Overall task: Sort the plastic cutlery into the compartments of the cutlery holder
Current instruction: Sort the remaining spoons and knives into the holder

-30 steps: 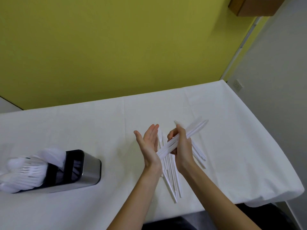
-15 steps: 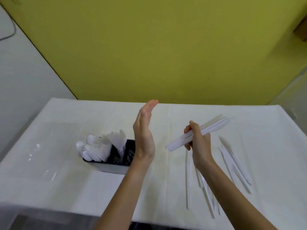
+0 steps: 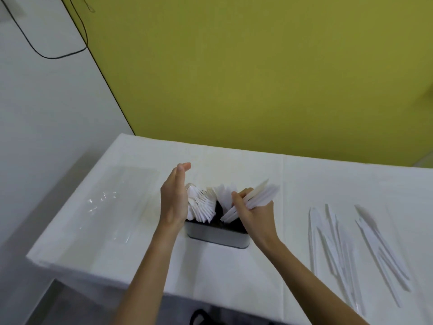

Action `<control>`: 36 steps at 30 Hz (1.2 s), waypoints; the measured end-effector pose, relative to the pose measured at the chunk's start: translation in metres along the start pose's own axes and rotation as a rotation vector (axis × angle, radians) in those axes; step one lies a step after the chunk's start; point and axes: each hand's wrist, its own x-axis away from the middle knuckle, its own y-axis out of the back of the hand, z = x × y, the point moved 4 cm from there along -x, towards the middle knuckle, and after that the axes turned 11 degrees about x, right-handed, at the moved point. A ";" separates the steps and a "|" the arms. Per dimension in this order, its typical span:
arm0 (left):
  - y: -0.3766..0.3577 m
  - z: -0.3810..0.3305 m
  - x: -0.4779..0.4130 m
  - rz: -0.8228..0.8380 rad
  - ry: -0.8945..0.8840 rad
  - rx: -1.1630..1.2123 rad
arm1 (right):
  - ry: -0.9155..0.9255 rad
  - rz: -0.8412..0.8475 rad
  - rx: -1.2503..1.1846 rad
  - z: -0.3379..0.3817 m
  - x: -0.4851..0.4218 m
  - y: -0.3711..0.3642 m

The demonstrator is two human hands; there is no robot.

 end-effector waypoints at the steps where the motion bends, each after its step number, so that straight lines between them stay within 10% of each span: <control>1: 0.006 0.008 -0.003 -0.004 0.038 0.002 | 0.003 0.031 0.063 -0.003 0.001 -0.006; 8: 0.023 0.053 -0.012 0.059 0.351 0.195 | 0.119 0.064 0.532 -0.011 0.001 -0.021; 22: 0.028 0.069 -0.014 0.166 0.371 0.251 | 0.045 -0.165 0.377 -0.008 0.008 -0.009; 36: 0.028 0.067 -0.014 0.133 0.369 0.210 | 0.350 -0.069 0.568 -0.009 0.026 -0.020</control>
